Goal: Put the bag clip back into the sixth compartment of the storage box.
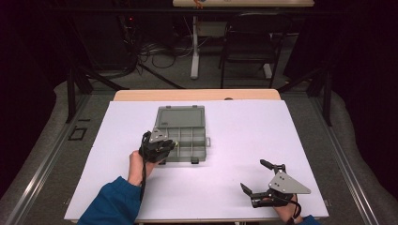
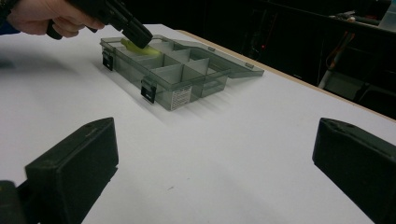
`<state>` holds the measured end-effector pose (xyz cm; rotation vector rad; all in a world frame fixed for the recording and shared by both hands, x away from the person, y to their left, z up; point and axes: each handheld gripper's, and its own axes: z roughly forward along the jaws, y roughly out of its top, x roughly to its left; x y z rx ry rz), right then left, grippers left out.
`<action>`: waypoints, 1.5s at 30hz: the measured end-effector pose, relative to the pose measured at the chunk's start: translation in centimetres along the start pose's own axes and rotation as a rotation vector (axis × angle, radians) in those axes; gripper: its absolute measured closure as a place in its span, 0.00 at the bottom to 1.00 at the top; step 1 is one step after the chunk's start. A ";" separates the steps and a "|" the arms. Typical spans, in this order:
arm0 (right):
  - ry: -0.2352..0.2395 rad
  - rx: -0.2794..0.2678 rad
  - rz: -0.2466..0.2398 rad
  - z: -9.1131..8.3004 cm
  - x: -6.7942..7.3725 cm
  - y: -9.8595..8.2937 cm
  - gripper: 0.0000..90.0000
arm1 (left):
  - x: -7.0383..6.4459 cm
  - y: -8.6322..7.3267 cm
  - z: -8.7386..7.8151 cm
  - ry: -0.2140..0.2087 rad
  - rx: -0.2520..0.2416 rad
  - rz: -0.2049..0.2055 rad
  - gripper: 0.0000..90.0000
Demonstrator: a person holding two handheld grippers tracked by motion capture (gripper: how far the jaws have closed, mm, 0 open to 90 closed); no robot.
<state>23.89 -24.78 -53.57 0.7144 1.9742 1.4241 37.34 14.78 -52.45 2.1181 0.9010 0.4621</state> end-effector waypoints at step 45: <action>0.001 -0.003 -0.003 -0.1 0.0 0.1 0.00 | -3.4 -1.8 -7.5 -0.003 -0.238 0.065 0.12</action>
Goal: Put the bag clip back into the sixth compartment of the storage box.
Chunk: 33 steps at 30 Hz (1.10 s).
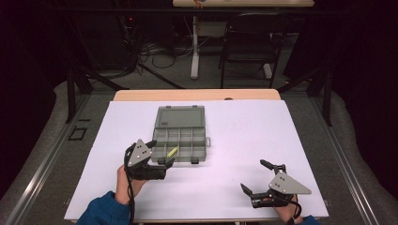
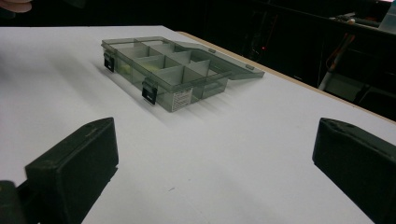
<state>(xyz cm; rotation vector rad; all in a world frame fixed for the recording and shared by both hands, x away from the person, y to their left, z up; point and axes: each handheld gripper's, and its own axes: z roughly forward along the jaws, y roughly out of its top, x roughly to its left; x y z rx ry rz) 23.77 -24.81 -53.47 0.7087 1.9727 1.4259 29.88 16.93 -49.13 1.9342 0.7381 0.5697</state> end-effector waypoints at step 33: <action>0.002 0.002 0.000 0.1 0.0 0.0 0.00 | -1.1 -6.3 -5.1 0.029 -0.059 -0.005 0.12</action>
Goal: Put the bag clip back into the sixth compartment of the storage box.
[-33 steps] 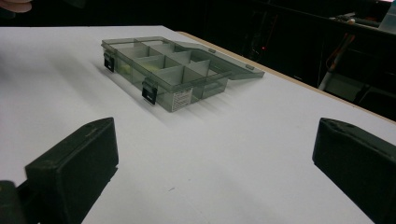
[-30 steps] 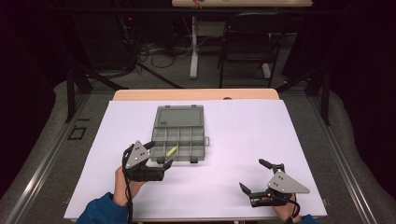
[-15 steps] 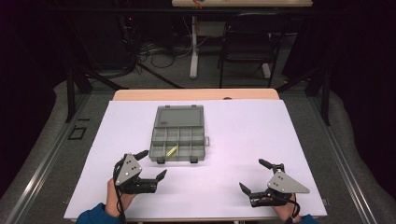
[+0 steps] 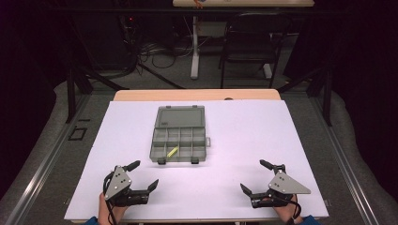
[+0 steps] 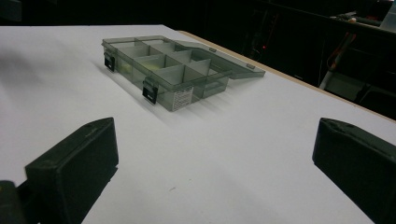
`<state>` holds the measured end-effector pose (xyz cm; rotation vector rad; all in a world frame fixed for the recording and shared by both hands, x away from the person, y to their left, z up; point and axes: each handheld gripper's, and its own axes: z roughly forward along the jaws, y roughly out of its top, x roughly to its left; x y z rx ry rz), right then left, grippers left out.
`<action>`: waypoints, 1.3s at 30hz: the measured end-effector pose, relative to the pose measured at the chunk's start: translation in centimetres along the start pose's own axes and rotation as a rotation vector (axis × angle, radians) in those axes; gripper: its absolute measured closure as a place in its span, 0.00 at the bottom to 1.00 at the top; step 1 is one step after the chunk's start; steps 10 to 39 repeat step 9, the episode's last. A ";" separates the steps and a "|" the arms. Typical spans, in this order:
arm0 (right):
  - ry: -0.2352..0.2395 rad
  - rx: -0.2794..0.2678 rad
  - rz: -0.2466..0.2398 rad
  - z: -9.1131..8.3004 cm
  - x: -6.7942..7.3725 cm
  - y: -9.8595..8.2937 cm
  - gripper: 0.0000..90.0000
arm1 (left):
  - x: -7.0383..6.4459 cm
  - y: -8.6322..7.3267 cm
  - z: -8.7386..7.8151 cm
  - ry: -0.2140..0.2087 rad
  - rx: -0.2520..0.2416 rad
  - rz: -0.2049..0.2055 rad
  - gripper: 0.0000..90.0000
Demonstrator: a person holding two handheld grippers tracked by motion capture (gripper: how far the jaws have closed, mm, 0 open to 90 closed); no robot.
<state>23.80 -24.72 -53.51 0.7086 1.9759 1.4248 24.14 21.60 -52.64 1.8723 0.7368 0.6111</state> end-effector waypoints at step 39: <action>0.001 0.000 0.000 0.0 0.0 0.0 0.00 | -0.2 -0.3 0.3 -0.015 0.026 0.020 0.12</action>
